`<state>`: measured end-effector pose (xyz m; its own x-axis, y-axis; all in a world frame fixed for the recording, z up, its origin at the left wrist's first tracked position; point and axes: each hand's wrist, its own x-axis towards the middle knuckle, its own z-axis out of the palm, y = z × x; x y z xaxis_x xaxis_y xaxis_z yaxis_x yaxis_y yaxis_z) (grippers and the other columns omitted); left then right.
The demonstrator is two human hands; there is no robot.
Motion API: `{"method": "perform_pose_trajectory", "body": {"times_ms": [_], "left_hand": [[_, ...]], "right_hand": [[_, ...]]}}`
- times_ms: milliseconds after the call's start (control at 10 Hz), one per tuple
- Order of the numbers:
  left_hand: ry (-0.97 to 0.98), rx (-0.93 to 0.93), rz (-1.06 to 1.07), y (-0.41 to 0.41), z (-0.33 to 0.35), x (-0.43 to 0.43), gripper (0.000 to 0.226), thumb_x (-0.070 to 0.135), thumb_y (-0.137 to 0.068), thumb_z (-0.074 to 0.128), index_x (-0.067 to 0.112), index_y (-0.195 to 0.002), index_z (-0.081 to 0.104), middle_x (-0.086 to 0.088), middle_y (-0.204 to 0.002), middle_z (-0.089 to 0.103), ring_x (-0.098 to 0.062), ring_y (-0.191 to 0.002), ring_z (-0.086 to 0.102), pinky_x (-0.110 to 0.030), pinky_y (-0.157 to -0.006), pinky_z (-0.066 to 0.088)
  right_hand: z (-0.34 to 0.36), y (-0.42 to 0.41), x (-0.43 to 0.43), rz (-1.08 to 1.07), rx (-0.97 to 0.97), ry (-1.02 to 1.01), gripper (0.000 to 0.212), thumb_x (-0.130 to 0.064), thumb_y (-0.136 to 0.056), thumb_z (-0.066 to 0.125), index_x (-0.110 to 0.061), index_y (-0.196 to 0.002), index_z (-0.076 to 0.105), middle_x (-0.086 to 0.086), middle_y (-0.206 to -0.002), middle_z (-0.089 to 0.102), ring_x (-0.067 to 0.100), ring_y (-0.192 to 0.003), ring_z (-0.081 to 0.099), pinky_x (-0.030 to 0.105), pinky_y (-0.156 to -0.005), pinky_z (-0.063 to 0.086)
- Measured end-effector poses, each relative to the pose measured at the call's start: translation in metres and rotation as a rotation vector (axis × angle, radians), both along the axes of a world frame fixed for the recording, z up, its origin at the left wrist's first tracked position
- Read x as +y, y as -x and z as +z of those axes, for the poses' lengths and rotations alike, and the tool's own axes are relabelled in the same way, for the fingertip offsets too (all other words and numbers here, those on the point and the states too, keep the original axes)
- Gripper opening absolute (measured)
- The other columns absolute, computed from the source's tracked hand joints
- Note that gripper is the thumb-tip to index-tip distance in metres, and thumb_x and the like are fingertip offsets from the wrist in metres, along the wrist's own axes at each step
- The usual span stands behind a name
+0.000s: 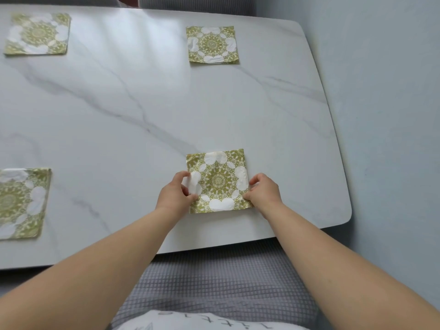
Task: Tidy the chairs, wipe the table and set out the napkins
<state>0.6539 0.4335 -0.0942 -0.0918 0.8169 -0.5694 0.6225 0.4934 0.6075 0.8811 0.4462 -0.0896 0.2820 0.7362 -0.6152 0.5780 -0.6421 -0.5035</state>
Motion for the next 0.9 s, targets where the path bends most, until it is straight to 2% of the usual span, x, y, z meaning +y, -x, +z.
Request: {"method": "perform_pose_trajectory", "body": {"times_ms": [200,400,500,600,700,800,900], "left_hand": [[-0.008,0.043,-0.074,0.000,0.000,-0.001,0.060,0.017,-0.085,0.068,0.029,-0.136,0.039,0.004,-0.075,0.054,-0.011,-0.069,0.053,-0.022,-0.064,0.039],[-0.006,0.042,-0.130,0.003,0.001,0.000,0.070,0.017,-0.083,0.071,0.030,-0.141,0.033,0.004,-0.074,0.054,-0.012,-0.071,0.054,-0.026,-0.071,0.042],[0.006,0.090,-0.195,0.004,0.002,-0.001,0.077,0.021,-0.084,0.070,0.035,-0.145,0.026,-0.004,-0.095,0.056,-0.019,-0.084,0.056,-0.031,-0.079,0.047],[0.047,0.142,-0.284,0.008,0.000,0.000,0.079,0.031,-0.085,0.067,0.040,-0.147,0.020,-0.009,-0.115,0.049,-0.023,-0.092,0.055,-0.034,-0.083,0.049],[0.069,0.148,-0.338,0.020,0.007,-0.002,0.077,0.040,-0.085,0.064,0.042,-0.147,0.018,-0.009,-0.124,0.043,-0.021,-0.096,0.053,-0.031,-0.082,0.046],[0.064,0.137,-0.346,0.037,0.018,-0.001,0.075,0.044,-0.086,0.062,0.042,-0.147,0.018,-0.009,-0.128,0.043,-0.024,-0.106,0.055,-0.034,-0.085,0.049],[0.043,0.149,-0.369,0.058,0.036,-0.005,0.073,0.046,-0.086,0.061,0.041,-0.146,0.020,-0.008,-0.127,0.046,-0.025,-0.104,0.056,-0.034,-0.083,0.050]], "right_hand": [[-0.002,0.001,-0.003,0.047,-0.055,0.012,0.039,-0.002,-0.070,0.075,-0.017,-0.101,0.055,0.004,-0.100,0.064,0.022,-0.091,0.063,0.035,-0.078,0.055],[0.001,0.007,-0.003,0.107,-0.189,0.048,0.033,-0.002,-0.073,0.064,-0.020,-0.097,0.051,-0.002,-0.088,0.057,0.022,-0.086,0.061,0.039,-0.076,0.056],[0.007,0.012,-0.006,0.188,-0.314,0.069,0.031,-0.006,-0.079,0.058,-0.017,-0.105,0.044,0.003,-0.097,0.053,0.024,-0.082,0.055,0.034,-0.065,0.048],[0.008,0.013,-0.009,0.222,-0.390,0.072,0.042,-0.010,-0.082,0.057,-0.015,-0.121,0.040,0.009,-0.115,0.044,0.026,-0.082,0.053,0.033,-0.064,0.043],[0.013,0.017,-0.016,0.178,-0.385,0.049,0.054,-0.011,-0.084,0.057,-0.014,-0.133,0.034,0.010,-0.126,0.039,0.028,-0.092,0.055,0.035,-0.072,0.046],[0.022,0.027,-0.019,0.146,-0.353,0.037,0.052,-0.010,-0.084,0.056,-0.012,-0.132,0.036,0.011,-0.127,0.041,0.029,-0.100,0.056,0.041,-0.084,0.051],[0.036,0.043,-0.024,0.160,-0.313,0.008,0.052,-0.013,-0.084,0.059,-0.011,-0.132,0.038,0.011,-0.127,0.043,0.028,-0.101,0.056,0.040,-0.085,0.051]]}}
